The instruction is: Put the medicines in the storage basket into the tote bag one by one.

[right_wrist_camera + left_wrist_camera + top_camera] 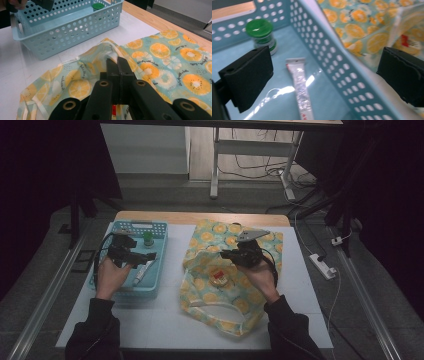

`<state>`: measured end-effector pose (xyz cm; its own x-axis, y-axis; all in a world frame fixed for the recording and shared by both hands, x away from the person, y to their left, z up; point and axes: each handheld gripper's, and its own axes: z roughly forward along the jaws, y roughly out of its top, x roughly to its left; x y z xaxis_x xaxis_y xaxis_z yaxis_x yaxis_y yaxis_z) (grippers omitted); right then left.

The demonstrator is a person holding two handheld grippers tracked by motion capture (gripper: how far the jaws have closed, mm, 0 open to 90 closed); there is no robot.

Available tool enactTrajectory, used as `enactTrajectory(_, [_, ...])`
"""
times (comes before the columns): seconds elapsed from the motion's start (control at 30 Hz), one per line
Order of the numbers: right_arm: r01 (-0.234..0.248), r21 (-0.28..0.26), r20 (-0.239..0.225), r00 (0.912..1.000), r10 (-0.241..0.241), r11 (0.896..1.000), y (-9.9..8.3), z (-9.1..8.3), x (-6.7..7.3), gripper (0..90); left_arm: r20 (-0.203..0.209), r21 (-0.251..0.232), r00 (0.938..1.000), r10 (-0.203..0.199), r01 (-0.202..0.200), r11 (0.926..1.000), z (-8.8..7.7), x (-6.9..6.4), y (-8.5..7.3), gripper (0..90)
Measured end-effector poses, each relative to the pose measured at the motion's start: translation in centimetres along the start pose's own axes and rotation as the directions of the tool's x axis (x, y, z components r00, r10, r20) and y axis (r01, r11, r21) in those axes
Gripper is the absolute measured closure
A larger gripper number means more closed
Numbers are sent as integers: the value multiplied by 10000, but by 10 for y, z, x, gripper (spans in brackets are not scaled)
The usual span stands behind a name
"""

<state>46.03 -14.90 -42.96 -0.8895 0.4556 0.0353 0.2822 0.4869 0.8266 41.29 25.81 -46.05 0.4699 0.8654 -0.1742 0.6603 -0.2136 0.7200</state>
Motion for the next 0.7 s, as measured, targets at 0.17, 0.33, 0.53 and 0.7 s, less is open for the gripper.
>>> enactTrajectory(0.17, [17, 61, -24, 10000, -16, 10000, 0, 2, 1, 900, -237, 393, 9993, 288, -278, 9988, 12, 5, -3, 0])
enactTrajectory(0.33, [65, 70, -21, 10000, -65, 10000, 0, 2, 2, 900, -503, 1172, 9967, 630, -567, 9915, 28, 5, -5, 0])
enactTrajectory(0.53, [31, 44, -18, 10000, -31, 10000, 0, 2, 2, 900, -845, 1929, 9930, 822, -646, 9791, 38, 5, -8, 0])
enactTrajectory(0.7, [72, 86, -46, 10000, -72, 9999, 0, 3, 3, 900, -698, 2572, 9952, 686, -485, 9651, 45, 8, -11, 0])
